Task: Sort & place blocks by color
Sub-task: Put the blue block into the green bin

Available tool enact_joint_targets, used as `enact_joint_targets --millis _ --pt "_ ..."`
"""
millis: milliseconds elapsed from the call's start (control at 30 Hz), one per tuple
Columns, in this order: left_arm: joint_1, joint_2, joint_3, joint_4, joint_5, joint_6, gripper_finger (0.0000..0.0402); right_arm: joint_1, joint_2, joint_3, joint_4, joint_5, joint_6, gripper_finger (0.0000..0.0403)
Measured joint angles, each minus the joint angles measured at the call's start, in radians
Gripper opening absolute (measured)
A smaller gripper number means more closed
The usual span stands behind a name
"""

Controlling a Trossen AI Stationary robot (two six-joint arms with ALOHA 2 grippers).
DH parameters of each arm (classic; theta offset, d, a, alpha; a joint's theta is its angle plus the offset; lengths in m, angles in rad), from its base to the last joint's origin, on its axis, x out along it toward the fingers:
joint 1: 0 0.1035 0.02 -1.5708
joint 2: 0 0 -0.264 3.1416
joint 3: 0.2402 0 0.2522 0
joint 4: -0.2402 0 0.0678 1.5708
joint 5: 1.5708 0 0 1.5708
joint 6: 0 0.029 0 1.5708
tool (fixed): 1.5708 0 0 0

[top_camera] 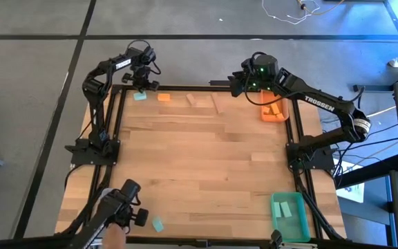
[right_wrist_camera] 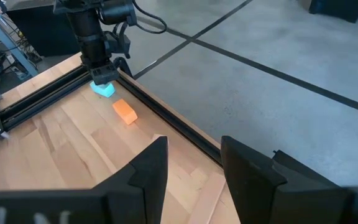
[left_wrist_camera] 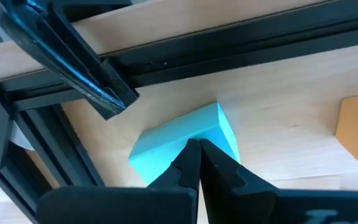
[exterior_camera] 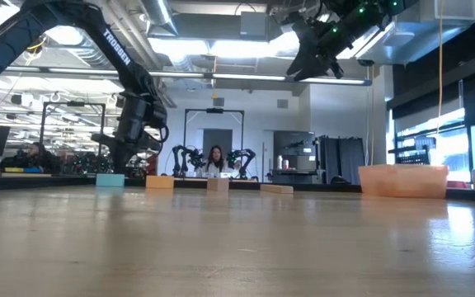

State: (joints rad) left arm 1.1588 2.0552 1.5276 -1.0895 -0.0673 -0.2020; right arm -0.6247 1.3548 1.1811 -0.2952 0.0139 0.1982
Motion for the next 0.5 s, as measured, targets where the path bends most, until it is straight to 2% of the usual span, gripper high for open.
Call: enact_joint_targets --millis 233,500 --pt "-0.014 0.002 0.000 -0.060 0.040 0.013 0.0000 0.000 0.000 0.000 0.000 0.000 0.000 0.0149" --pt "-0.088 0.003 0.000 -0.077 0.072 0.030 0.0000 0.000 0.000 0.000 0.000 0.000 -0.001 0.0149"
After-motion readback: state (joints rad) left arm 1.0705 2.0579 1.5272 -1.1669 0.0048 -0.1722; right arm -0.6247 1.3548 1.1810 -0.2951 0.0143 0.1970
